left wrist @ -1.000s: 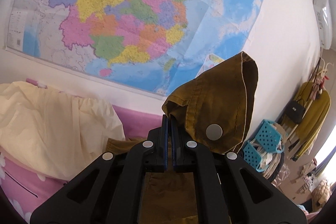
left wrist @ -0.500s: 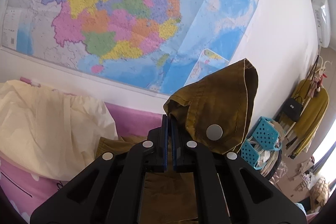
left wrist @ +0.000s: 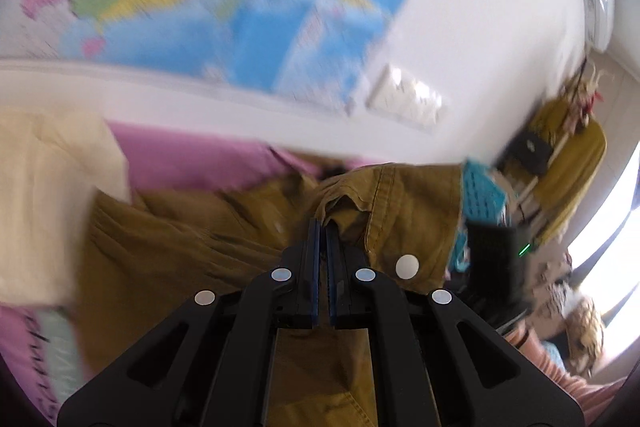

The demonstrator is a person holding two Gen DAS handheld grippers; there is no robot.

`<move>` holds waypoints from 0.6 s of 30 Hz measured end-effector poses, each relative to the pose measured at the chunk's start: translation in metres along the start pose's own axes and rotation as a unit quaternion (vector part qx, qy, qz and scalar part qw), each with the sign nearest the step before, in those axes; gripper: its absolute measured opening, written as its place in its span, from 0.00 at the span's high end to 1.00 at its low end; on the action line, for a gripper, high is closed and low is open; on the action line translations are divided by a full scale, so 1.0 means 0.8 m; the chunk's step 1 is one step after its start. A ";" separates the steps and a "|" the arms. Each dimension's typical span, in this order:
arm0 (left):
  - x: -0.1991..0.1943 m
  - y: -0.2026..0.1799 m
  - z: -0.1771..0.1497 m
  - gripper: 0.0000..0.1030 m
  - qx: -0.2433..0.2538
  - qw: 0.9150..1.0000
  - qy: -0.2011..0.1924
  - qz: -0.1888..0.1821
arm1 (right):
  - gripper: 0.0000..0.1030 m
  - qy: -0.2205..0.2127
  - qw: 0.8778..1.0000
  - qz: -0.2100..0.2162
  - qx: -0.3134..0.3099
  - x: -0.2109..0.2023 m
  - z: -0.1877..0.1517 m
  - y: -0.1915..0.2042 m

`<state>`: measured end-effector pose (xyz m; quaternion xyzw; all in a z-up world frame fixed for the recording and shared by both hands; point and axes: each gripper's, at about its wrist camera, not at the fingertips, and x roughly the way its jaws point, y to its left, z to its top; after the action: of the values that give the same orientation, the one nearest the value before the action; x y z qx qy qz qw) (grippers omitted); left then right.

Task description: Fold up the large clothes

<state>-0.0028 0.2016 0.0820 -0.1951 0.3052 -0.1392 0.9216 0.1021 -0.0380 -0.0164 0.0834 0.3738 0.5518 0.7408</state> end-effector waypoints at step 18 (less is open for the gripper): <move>0.079 -0.008 -0.080 0.46 0.040 0.993 0.111 -0.021 | 0.80 -0.044 0.990 0.054 0.126 -0.063 -0.061 -0.076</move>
<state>0.0058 0.1546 0.0051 -0.1477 0.3952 -0.1914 0.8862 0.1107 -0.1192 -0.0605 0.2204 0.4027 0.5352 0.7091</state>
